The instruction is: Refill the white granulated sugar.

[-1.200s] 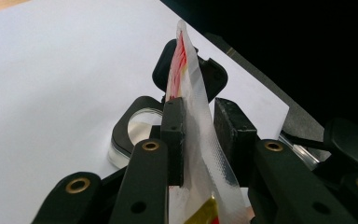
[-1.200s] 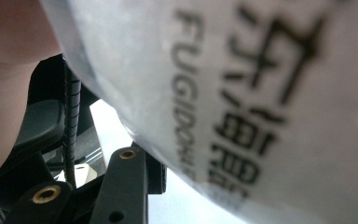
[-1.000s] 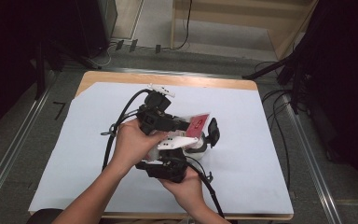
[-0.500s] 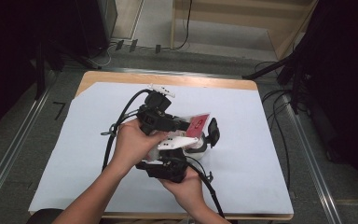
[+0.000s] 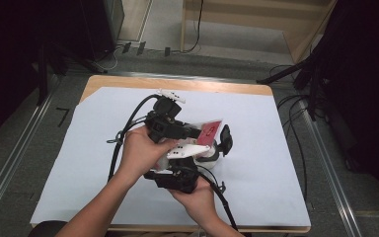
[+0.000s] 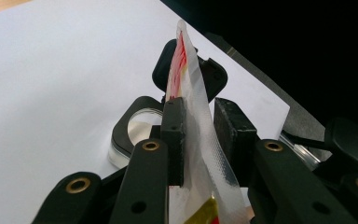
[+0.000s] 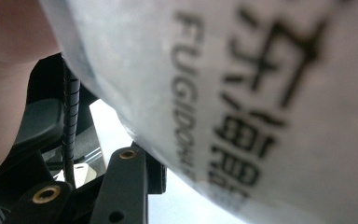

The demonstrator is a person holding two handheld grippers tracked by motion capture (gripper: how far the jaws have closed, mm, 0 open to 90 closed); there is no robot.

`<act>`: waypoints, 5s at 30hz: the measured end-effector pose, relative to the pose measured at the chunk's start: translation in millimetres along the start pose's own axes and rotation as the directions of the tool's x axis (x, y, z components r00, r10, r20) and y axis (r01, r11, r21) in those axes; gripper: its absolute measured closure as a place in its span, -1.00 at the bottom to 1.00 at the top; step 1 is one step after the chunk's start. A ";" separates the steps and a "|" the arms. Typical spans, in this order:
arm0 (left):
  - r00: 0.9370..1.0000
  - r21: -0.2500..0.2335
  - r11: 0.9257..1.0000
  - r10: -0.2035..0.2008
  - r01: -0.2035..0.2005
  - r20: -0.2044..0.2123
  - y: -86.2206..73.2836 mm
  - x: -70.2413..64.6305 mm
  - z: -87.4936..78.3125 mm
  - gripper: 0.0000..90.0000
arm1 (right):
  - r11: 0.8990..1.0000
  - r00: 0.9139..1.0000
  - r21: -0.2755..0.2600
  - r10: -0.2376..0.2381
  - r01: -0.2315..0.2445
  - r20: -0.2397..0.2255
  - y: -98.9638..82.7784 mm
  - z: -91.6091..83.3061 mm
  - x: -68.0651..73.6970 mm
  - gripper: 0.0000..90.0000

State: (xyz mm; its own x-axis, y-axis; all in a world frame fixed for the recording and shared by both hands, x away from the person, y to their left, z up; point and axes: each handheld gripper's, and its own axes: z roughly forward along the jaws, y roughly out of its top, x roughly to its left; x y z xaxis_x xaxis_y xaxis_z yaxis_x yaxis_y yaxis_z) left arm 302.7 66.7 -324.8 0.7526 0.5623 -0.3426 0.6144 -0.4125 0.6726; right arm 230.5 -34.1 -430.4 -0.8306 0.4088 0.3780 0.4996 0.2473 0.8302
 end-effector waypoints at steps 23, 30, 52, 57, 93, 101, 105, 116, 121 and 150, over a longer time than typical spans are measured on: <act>1.000 -0.003 1.000 -0.009 0.009 0.002 0.8 -0.6 -0.2 0.67 | 1.000 1.000 -0.002 0.001 -0.001 0.002 0.6 -0.8 0.3 0.41; 1.000 -0.004 1.000 -0.008 0.008 -0.004 1.2 -0.9 0.0 0.67 | 1.000 1.000 -0.005 0.003 -0.003 -0.002 0.8 -0.4 -0.1 0.41; 1.000 0.026 1.000 -0.003 0.002 0.007 12.6 2.1 8.4 0.67 | 0.999 1.000 -0.021 0.028 -0.027 0.008 3.3 -3.7 -8.1 0.41; 1.000 0.021 1.000 -0.001 0.001 -0.001 13.0 1.2 8.6 0.68 | 0.999 1.000 -0.022 0.031 -0.030 0.007 3.7 -4.0 -8.9 0.40; 1.000 0.024 1.000 -0.010 0.010 -0.022 14.6 -2.2 6.6 0.67 | 0.998 0.998 -0.036 0.056 -0.057 -0.016 6.0 -2.9 -6.6 0.40; 1.000 0.024 1.000 -0.006 0.007 -0.026 14.6 -3.3 7.4 0.68 | 0.998 0.999 -0.042 0.046 -0.047 -0.011 4.6 -3.5 -7.2 0.40; 1.000 0.026 1.000 -0.005 0.006 -0.021 14.7 -2.1 7.2 0.68 | 0.998 0.999 -0.040 0.046 -0.046 -0.011 4.7 -3.6 -7.3 0.40; 0.999 0.035 0.999 -0.033 0.033 -0.008 16.5 3.3 7.0 0.68 | 0.998 0.998 -0.022 0.055 -0.055 -0.025 7.4 -4.3 -7.6 0.41; 1.000 0.041 0.999 -0.029 0.029 0.003 16.5 5.4 6.9 0.68 | 0.998 0.998 -0.017 0.053 -0.053 -0.024 7.9 -3.9 -7.5 0.41; 0.999 0.030 0.999 -0.039 0.038 0.022 15.9 11.6 7.2 0.71 | 1.000 1.000 -0.002 0.020 -0.020 -0.016 7.5 -2.8 -9.9 0.40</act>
State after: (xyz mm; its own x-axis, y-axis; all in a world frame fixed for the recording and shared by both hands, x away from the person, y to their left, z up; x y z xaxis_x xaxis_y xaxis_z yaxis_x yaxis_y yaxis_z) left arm 322.9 61.5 -322.9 0.7331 0.5623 -0.3826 0.6496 -0.4122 0.6389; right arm 241.8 -38.7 -426.7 -0.8244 0.3995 0.4010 0.5154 0.2370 0.8235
